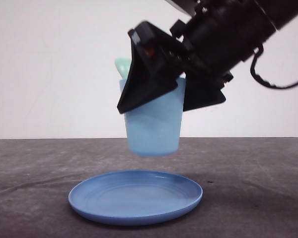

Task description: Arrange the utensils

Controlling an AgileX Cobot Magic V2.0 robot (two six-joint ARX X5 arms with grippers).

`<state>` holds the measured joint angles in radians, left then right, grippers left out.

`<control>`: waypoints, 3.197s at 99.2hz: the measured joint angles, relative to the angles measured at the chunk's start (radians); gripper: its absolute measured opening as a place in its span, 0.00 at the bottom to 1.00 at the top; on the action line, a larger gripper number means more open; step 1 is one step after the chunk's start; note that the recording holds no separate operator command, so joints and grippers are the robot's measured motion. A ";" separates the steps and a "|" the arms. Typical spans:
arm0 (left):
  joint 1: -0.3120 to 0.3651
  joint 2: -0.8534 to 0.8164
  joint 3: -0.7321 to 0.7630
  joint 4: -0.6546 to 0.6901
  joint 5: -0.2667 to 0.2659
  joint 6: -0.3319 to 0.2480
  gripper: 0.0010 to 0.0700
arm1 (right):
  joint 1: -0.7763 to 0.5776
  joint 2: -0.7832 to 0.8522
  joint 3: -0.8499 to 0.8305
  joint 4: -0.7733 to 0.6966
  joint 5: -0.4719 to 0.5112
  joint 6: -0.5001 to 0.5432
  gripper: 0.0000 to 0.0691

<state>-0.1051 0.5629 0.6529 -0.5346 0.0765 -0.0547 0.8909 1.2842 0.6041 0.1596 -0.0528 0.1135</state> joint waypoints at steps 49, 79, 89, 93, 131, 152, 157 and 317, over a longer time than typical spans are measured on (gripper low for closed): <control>0.000 0.000 0.000 0.000 0.000 0.003 0.42 | 0.039 0.172 -0.003 0.164 0.005 -0.001 0.70; 0.000 0.000 0.000 0.000 0.000 0.003 0.42 | 0.039 0.199 -0.003 0.163 0.009 0.000 0.70; 0.000 0.000 0.000 0.000 0.000 0.003 0.42 | 0.039 0.199 -0.003 0.162 0.009 0.000 0.70; 0.000 0.000 0.000 0.000 0.000 0.003 0.42 | 0.039 0.199 -0.003 0.158 0.009 0.000 0.70; 0.000 0.000 0.000 0.000 0.000 0.003 0.42 | 0.039 0.199 -0.003 0.129 0.008 0.000 0.73; 0.000 0.000 0.000 0.000 0.000 0.003 0.42 | 0.039 0.199 -0.003 0.129 0.008 0.001 0.81; 0.000 0.000 0.000 0.000 0.000 0.003 0.42 | 0.039 0.199 -0.003 0.129 0.008 0.000 0.84; 0.000 0.000 0.000 -0.001 0.000 0.003 0.42 | -0.710 -0.521 0.148 -0.980 0.005 0.024 0.93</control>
<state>-0.1051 0.5629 0.6529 -0.5358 0.0765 -0.0513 0.1810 0.7631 0.7521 -0.8207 -0.0475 0.1379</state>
